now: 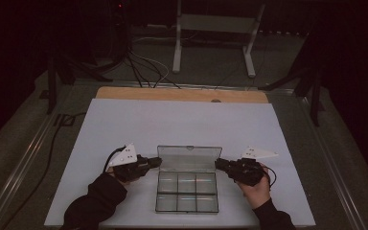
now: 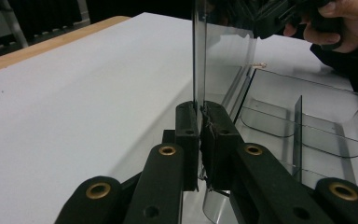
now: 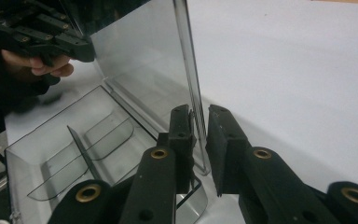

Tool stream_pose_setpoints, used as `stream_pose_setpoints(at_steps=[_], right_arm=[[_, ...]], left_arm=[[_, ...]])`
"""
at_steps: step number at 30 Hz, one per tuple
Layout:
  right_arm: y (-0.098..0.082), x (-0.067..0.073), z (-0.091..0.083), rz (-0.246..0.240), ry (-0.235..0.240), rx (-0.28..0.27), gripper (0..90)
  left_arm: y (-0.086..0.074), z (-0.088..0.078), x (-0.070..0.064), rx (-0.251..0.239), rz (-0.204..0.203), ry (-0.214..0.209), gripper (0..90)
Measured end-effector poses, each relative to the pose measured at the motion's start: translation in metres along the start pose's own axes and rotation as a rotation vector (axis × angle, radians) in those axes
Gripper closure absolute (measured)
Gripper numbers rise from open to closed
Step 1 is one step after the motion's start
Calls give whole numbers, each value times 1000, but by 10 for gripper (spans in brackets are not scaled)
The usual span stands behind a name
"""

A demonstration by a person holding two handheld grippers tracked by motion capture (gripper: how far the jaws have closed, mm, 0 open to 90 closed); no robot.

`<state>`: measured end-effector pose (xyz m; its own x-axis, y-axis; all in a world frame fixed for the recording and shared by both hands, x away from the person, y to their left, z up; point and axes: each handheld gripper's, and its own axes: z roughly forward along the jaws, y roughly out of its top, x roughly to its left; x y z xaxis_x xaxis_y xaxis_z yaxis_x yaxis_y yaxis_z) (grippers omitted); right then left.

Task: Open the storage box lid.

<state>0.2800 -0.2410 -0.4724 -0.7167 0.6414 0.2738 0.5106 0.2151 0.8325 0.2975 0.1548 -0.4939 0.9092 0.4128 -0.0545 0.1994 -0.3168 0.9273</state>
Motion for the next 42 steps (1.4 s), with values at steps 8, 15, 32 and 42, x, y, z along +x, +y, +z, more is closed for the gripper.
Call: stream_pose_setpoints(at_steps=[8, 15, 32, 42], right_arm=[[1, 3, 3, 14, -42, -4, 809], [2, 5, 7, 36, -78, 1, 816], [6, 6, 17, 92, -146, 18, 813], [7, 4, 22, 119, -170, 28, 806]], left_arm=[[0, 2, 2, -2, -30, 9, 860], [0, 4, 4, 3, -56, 20, 849], [1, 9, 12, 33, -150, 28, 823], [0, 11, 16, 41, -231, 23, 817]])
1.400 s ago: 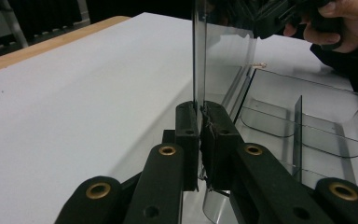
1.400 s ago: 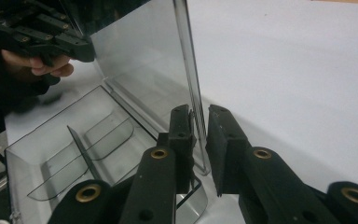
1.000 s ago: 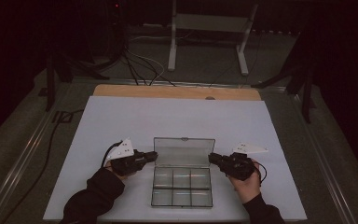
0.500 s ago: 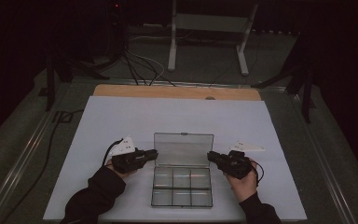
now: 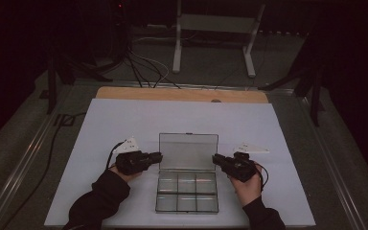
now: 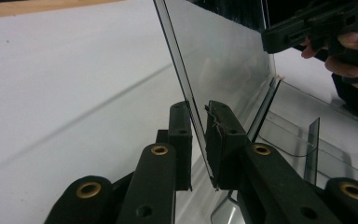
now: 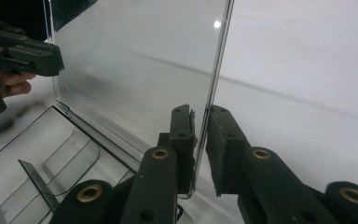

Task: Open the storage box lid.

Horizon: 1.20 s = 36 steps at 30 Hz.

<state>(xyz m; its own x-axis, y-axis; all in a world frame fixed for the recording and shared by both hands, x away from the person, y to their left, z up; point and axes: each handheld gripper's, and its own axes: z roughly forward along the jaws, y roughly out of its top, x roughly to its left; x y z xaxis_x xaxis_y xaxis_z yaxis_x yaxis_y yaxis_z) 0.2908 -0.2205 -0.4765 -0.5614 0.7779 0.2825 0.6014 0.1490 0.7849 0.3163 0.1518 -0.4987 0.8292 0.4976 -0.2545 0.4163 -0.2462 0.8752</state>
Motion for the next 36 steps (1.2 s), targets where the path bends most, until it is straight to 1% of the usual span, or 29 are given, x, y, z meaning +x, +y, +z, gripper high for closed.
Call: stream_pose_setpoints(at_steps=[4, 6, 9, 15, 19, 23, 30, 34, 36], right_arm=[[0, 0, 1, 10, -6, 4, 800], [0, 0, 2, 13, -10, 6, 795], [1, 1, 3, 18, -18, 10, 790], [1, 0, 5, 32, -26, 14, 785], [0, 0, 5, 36, -31, 16, 780], [-1, 0, 7, 39, -36, 20, 758], [-2, 0, 10, 39, -42, 23, 739], [-2, -1, 12, 44, -46, 29, 728], [-2, -1, 13, 49, -49, 30, 720]], left_arm=[[0, 1, 1, 3, -10, 3, 811], [-1, 1, 2, 3, -32, -2, 811], [-2, 2, 4, 0, -52, -11, 810], [-3, 4, 5, 4, -62, -8, 794], [-3, 4, 6, 3, -85, -7, 792], [-3, 5, 6, 12, -100, -1, 785], [-4, 8, 5, 28, -105, 15, 758], [-4, 9, 4, 35, -119, 39, 734], [-5, 10, 6, 39, -138, 40, 729]])
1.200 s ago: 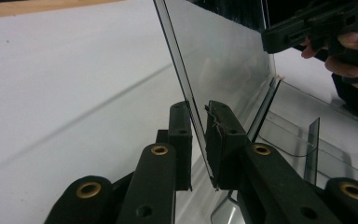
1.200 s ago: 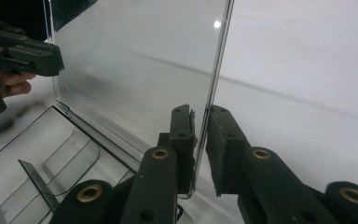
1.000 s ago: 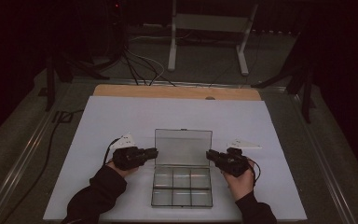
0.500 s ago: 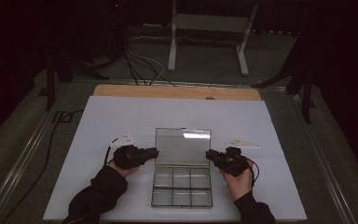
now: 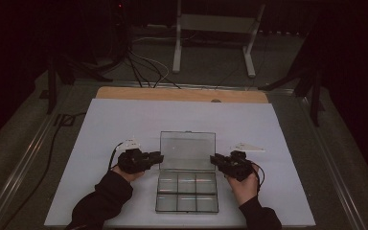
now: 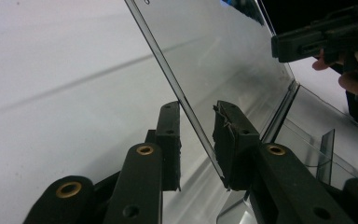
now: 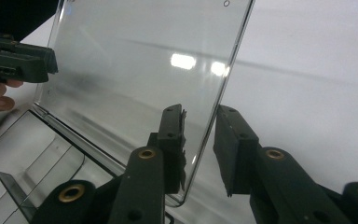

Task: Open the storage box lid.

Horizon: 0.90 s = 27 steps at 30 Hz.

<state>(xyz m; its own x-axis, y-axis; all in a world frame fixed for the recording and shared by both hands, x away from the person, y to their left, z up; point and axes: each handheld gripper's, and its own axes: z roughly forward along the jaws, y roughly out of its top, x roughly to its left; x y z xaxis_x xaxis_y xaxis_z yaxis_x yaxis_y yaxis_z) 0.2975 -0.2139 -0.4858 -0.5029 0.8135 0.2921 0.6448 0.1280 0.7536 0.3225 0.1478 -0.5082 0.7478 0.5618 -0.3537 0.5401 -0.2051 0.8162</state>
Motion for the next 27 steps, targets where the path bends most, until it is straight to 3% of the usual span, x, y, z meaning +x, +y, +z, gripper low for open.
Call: stream_pose_setpoints(at_steps=[4, 6, 8, 10, 13, 19, 23, 27], right_arm=[[0, -1, 3, 7, -13, 12, 705], [-1, -1, 4, 14, -20, 20, 709], [-1, -1, 6, 9, -27, 34, 735], [-2, 0, 8, 22, 15, 41, 761], [0, 10, 11, -17, 8, 52, 737], [0, 9, 12, -20, 29, 55, 592], [0, 11, 14, -33, 42, 62, 477], [0, 12, 14, -46, 63, 66, 392]], left_arm=[[0, 2, 1, 18, -27, 11, 711], [-1, 2, 1, 26, -20, 29, 701], [-2, 4, 1, 27, -30, 6, 706], [-1, 8, -2, 42, -18, -4, 705], [0, 9, -6, 51, 10, 1, 692], [0, 5, -5, 37, -4, -4, 612], [0, 5, -9, 50, 30, -1, 479], [0, 4, -11, 50, 37, -2, 355]])
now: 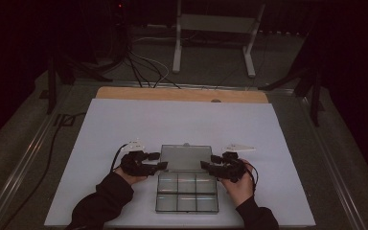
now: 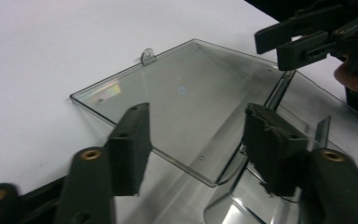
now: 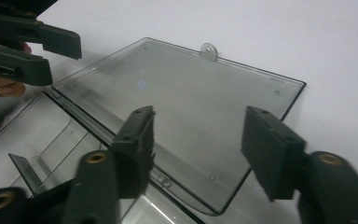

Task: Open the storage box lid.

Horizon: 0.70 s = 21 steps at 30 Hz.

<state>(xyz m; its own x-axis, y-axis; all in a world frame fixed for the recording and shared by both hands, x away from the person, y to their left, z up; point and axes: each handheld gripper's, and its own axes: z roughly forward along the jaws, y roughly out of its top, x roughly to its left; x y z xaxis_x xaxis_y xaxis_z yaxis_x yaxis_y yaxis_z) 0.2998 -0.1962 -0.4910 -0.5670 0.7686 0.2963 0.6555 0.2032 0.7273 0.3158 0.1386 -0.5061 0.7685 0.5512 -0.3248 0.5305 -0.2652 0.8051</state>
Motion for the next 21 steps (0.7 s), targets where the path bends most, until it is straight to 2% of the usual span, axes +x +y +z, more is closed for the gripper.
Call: stream_pose_setpoints(at_steps=[1, 2, 5, 6, 8, 11, 14, 16, 21], right_arm=[[0, 0, 0, -3, 6, 0, 370], [0, 1, -2, -11, 12, -8, 315], [2, 1, -6, -16, 21, -37, 251], [2, 1, -8, -18, 21, -50, 225], [3, 0, -12, -27, 47, -63, 170], [5, -2, -17, -29, 43, -73, 163], [6, -4, -23, -37, 40, -92, 147], [7, -6, -27, -37, 40, -102, 140], [10, -11, -40, -59, 36, -131, 88]], left_arm=[[0, -2, -1, -2, -1, -7, 355], [0, -3, -1, -5, 2, -4, 295], [0, -8, -2, -24, -4, -23, 216], [1, -10, -2, -20, 7, -38, 172], [1, -12, -3, -14, 13, -32, 158], [0, -15, -5, -7, 34, -43, 95], [-2, -18, -7, 3, 87, -41, 25], [-3, -20, -8, 2, 107, -27, 24], [-8, -25, -11, 8, 127, -49, 17]])
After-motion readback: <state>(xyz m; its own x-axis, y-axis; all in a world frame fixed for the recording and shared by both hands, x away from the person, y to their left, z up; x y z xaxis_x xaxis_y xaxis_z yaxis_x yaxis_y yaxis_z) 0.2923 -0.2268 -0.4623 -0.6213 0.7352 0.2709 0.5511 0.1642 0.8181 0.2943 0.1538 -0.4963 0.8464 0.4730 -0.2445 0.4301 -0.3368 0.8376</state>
